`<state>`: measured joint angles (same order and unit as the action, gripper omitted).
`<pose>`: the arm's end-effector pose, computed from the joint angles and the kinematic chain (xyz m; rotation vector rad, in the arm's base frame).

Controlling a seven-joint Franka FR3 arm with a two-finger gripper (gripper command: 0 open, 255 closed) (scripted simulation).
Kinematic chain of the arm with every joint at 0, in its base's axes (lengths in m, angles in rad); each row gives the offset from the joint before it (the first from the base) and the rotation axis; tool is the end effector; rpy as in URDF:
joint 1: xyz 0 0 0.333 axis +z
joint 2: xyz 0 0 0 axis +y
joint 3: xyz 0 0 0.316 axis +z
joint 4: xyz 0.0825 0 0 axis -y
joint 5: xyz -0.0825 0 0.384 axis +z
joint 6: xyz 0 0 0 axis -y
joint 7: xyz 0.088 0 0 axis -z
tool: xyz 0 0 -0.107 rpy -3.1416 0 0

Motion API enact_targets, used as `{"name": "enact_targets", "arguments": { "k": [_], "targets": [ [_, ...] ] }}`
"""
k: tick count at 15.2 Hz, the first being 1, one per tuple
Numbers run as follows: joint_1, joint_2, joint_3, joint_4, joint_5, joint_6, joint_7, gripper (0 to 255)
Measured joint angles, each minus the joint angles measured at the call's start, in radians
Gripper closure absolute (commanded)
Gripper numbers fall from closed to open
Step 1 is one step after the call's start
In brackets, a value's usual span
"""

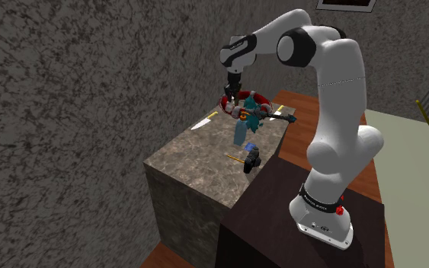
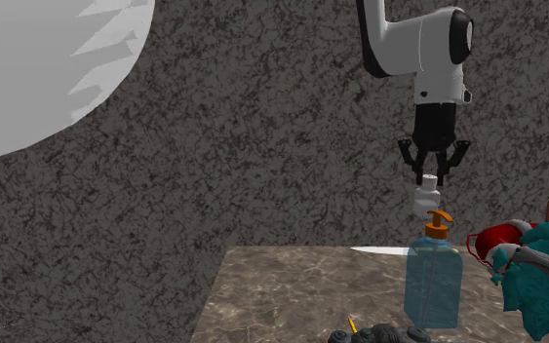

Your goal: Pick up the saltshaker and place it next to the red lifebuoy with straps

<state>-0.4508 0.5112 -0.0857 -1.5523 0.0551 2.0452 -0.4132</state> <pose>0.5987 -0.3429 0.3517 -3.1206 0.2161 0.0177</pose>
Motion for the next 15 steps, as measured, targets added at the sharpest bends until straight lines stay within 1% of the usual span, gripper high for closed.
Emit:
{"name": "enact_targets", "arguments": {
  "k": [2,4,5,6,9,15],
  "targets": [
    [-0.030,0.033,-0.007,0.048,0.006,-0.015,-0.037,255],
    [-0.064,0.076,-0.015,0.119,0.012,-0.045,-0.076,255],
    [-0.084,0.088,-0.019,0.134,0.016,-0.049,-0.100,255],
    [-0.094,0.105,-0.021,0.156,0.018,-0.053,-0.111,255],
    [-0.103,0.132,-0.021,0.169,0.021,-0.040,-0.122,255],
    [-0.102,0.165,-0.018,0.141,0.025,0.021,-0.123,255]
  ]
}}
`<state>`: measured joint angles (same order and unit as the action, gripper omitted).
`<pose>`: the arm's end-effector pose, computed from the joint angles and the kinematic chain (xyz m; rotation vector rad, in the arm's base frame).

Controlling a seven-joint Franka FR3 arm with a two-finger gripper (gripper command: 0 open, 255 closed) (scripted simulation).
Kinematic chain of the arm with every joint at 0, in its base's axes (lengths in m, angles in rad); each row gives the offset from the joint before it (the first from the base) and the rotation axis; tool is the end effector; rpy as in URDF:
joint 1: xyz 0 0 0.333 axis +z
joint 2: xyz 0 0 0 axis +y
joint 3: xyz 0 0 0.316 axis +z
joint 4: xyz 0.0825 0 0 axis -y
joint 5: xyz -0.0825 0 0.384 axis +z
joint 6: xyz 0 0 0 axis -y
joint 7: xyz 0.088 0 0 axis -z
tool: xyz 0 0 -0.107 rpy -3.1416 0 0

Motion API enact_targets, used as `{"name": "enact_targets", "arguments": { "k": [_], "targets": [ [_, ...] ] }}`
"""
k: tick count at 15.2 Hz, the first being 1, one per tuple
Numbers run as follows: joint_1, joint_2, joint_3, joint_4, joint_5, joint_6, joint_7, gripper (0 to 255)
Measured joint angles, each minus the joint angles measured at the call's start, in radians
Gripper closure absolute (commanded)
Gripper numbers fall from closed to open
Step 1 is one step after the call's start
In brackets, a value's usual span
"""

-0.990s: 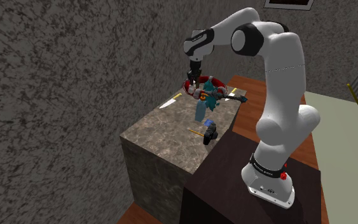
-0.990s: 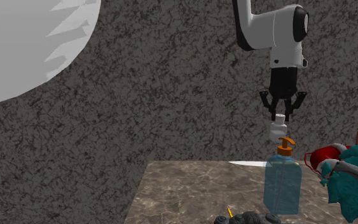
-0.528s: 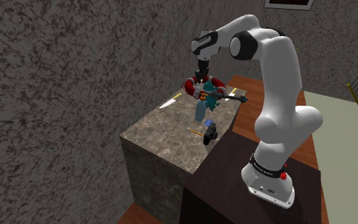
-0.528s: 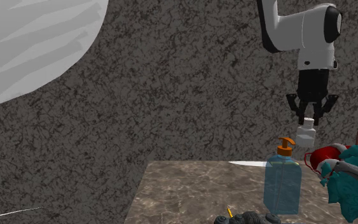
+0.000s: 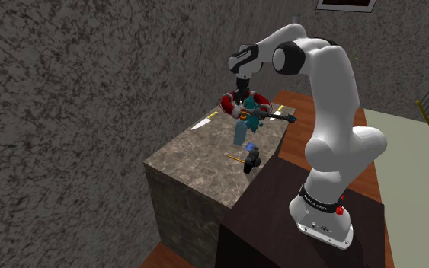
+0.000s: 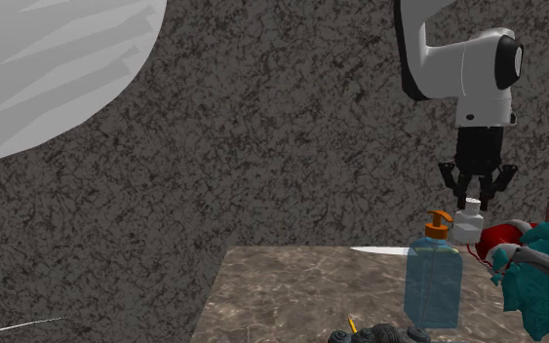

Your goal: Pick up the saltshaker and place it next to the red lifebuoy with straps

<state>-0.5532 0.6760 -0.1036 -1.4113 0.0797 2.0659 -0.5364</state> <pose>0.5834 -0.4263 0.3030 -3.1204 0.2138 0.0185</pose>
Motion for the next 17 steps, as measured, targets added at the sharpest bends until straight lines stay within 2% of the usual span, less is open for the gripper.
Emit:
{"name": "enact_targets", "arguments": {
  "k": [17],
  "targets": [
    [-0.006,0.121,0.009,-0.035,0.012,0.155,-0.009,255]
  ]
}}
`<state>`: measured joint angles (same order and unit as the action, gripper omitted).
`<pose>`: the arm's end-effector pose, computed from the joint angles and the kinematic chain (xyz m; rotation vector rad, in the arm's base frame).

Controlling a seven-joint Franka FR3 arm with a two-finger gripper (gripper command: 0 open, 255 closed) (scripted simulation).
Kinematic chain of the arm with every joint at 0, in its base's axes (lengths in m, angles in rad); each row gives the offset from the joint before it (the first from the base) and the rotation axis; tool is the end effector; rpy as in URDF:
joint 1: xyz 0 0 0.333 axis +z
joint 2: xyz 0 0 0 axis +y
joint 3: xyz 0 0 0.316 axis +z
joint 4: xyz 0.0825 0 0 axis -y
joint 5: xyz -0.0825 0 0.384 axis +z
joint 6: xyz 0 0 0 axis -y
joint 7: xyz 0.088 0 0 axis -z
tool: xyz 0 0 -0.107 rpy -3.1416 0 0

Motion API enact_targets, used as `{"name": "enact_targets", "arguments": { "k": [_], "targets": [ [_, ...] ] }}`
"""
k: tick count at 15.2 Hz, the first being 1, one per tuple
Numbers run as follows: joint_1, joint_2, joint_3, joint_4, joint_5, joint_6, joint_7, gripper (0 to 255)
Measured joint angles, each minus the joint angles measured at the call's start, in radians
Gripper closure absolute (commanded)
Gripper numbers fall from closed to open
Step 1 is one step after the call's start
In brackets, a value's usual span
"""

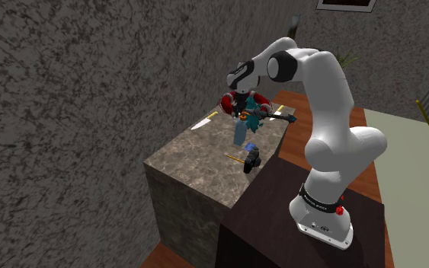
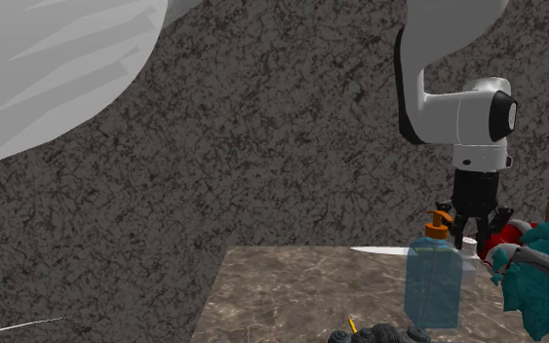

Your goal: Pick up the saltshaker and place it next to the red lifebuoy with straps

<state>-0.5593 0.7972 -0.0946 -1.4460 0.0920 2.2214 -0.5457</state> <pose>0.5819 -0.4267 0.2130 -3.1203 0.2138 0.0186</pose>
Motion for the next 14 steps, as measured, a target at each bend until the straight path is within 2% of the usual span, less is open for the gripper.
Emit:
{"name": "enact_targets", "arguments": {
  "k": [6,12,13,14],
  "targets": [
    [-0.003,0.054,0.004,0.011,0.004,0.043,-0.003,255],
    [-0.003,0.061,0.004,0.015,0.004,0.046,-0.002,255],
    [-0.003,0.061,0.004,0.015,0.004,0.046,-0.002,0],
    [-0.003,0.061,0.004,0.015,0.004,0.046,-0.002,0]
  ]
}}
